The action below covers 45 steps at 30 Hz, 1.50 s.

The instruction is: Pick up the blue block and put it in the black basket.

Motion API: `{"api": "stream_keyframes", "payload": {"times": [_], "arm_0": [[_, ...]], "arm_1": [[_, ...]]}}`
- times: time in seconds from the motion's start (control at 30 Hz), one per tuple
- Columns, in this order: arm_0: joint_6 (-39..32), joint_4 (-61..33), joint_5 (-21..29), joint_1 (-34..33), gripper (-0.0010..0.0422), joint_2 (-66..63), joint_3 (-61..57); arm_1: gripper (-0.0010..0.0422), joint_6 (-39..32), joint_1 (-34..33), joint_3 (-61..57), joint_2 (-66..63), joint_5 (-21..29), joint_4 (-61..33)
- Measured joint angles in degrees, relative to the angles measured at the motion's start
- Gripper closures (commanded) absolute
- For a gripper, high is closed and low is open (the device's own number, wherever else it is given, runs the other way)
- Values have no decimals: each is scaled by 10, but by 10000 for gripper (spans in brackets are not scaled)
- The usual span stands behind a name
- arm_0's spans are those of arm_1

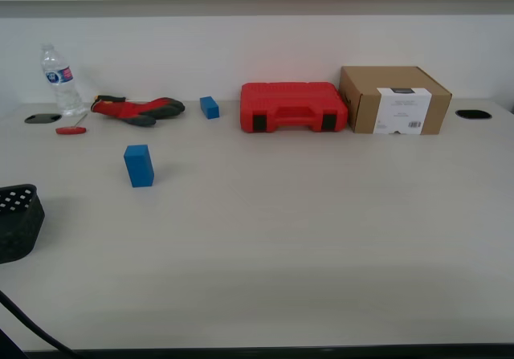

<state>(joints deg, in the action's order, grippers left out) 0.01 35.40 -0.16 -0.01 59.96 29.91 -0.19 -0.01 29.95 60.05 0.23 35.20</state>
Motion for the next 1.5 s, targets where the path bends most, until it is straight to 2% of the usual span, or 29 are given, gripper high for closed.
{"api": "stream_keyframes", "payload": {"times": [0.67,0.77,0.87,1.03,1.27,1.5], "arm_0": [[0,0,0,0,413,0,0],[0,0,0,0,413,0,0],[0,0,0,0,413,0,0],[0,0,0,0,413,0,0],[0,0,0,0,413,0,0],[0,0,0,0,413,0,0]], "arm_1": [[413,1,0,0,0,2,-5],[413,-6,0,0,2,7,-40],[413,-30,0,0,19,7,-120],[413,-33,0,-2,96,7,-215],[413,-30,-1,5,271,7,-210],[413,-29,-1,30,398,35,-198]]}}
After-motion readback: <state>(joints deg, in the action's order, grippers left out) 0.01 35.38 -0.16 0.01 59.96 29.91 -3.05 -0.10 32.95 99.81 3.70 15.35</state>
